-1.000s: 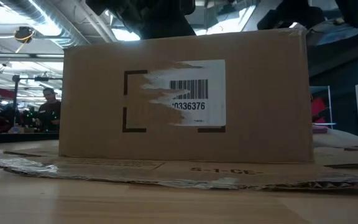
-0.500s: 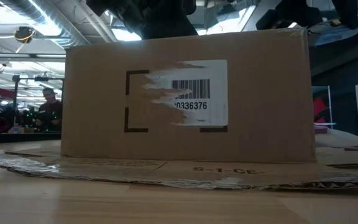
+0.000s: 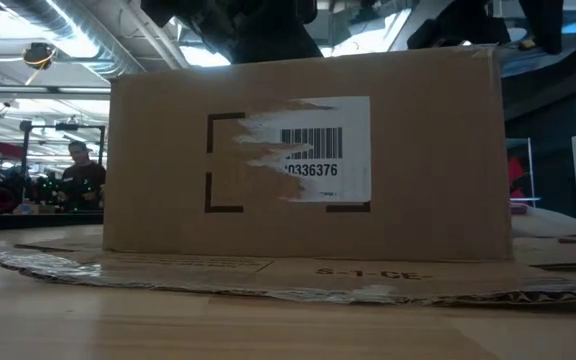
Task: Unpack boxes
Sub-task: Break down the cardboard box using a cutter until it is fully flat
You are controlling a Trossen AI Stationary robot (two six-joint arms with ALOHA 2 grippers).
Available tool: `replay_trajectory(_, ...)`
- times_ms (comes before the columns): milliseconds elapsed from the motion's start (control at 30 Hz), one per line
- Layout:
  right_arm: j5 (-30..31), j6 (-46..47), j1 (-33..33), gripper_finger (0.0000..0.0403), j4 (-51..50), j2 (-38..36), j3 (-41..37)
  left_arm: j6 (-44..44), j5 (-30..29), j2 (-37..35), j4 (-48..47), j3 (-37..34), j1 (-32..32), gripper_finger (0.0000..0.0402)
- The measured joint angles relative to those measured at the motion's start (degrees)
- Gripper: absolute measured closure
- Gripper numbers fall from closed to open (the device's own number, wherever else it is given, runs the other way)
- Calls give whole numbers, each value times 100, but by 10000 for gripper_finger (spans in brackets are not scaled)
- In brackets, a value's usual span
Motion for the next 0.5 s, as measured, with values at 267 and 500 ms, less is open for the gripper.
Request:
replay_trajectory(267,-171,0,3,291,2,16,0,-55,-9,0,10,2,0,2)
replay_trajectory(500,-169,-92,3,291,-3,176,2,-59,-7,0,17,2,0,2)
